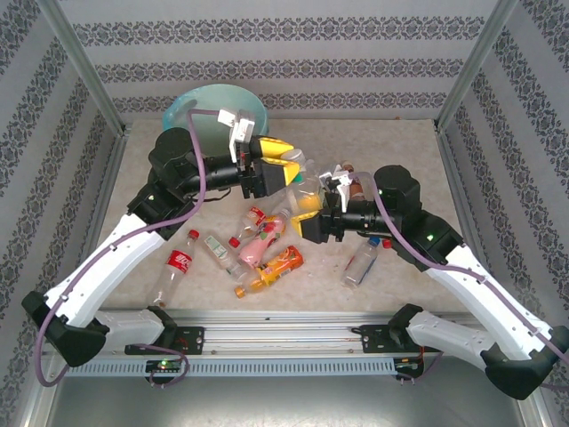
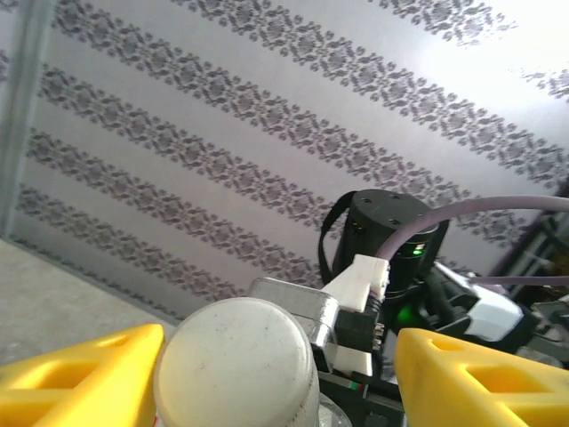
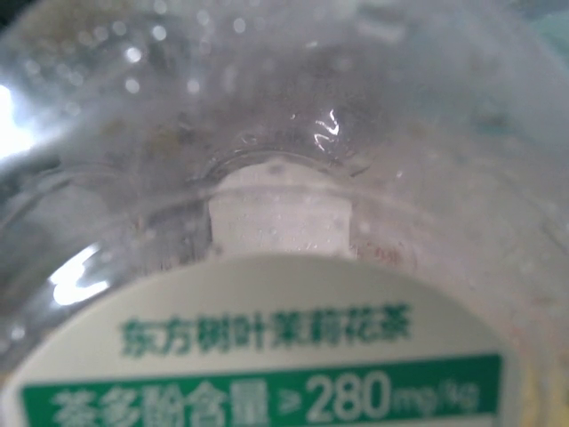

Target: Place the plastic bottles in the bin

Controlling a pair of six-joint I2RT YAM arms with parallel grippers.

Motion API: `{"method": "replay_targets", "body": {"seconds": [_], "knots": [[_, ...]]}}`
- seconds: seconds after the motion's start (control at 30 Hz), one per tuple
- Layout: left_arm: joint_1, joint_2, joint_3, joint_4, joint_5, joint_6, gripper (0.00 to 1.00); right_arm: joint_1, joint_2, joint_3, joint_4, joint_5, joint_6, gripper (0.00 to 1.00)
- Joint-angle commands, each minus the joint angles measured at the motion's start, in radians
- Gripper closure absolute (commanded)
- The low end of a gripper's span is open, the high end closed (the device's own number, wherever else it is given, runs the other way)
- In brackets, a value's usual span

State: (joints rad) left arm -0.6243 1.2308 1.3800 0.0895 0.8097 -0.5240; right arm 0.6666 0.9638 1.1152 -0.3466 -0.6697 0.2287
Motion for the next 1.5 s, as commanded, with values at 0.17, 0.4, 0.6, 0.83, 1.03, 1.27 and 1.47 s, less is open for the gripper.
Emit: {"method": "replay_targets", "body": {"seconds": [0.17,0.4,0.6,0.83,1.03,1.27,1.47], "knots": [[0.001,-0.003,-0.008,0.097,0.096,-0.045,0.39,0.028,-0.022,0.03,0.038,-0.026,0.003,0.56],[0.001,0.012,-0.009,0.097,0.108,-0.056,0.47,0.038,-0.017,0.04,0.034,-0.054,0.006,0.56],[0.001,0.004,-0.028,0.117,0.104,-0.066,0.49,0.05,-0.001,0.047,0.031,-0.065,0.006,0.56],[0.0,-0.002,-0.042,0.149,0.104,-0.07,0.66,0.06,0.003,0.045,0.033,-0.054,0.003,0.56],[0.001,-0.023,-0.057,0.14,0.066,-0.048,0.89,0.062,-0.017,0.039,0.032,0.003,0.006,0.45],[0.001,-0.098,-0.06,0.041,-0.104,0.055,1.0,0.062,-0.077,0.032,0.042,0.227,-0.001,0.05],[0.012,-0.154,0.014,-0.126,-0.33,0.183,1.0,0.062,-0.145,0.026,0.079,0.387,-0.026,0.02]]}}
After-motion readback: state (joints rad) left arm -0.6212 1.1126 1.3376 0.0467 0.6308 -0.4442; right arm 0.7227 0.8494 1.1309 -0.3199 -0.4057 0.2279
